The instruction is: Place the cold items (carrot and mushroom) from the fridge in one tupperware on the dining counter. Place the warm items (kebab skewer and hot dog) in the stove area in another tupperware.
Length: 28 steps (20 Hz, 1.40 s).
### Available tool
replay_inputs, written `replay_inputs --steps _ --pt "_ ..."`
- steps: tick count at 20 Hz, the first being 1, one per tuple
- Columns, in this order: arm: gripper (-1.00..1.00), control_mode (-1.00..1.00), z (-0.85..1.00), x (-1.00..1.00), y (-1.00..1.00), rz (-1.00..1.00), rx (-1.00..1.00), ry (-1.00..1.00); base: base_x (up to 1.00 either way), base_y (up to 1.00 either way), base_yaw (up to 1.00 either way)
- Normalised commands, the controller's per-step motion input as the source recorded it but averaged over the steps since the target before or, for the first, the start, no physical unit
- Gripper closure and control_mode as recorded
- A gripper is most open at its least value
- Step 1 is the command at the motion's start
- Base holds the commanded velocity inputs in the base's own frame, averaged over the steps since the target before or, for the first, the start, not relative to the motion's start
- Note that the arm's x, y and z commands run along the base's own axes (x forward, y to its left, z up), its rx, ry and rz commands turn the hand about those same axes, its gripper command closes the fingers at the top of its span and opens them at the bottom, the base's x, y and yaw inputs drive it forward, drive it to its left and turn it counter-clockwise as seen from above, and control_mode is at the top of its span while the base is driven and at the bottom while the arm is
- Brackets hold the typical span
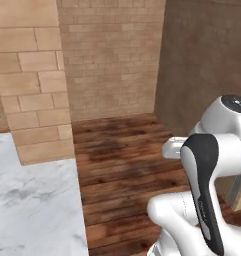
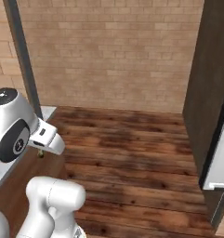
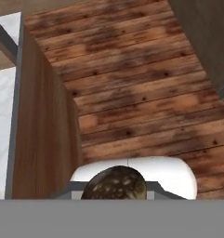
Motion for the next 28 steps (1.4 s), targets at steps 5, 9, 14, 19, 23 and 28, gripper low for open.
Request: replay_inputs --steps 5,9,14,19,23,28 --pt "1.0 1.0 0.0 0.0 0.0 0.0 0.0 0.0 0.96 0.04 0.31" --pt "1.0 1.0 0.0 0.0 0.0 0.0 0.0 0.0 1.0 0.06 0.07" --pt "1.0 1.0 0.0 0.0 0.0 0.0 0.0 0.0 1.0 0.07 0.0" --pt "1.0 1.0 0.0 0.0 0.0 0.0 0.0 0.0 1.0 0.06 0.03" --pt "1.0 1.0 0.0 0.0 0.0 0.0 0.0 0.0 1.0 0.1 0.04" --pt "1.0 1.0 0.0 0.0 0.0 0.0 0.0 0.0 1.0 -0.03 0.44"
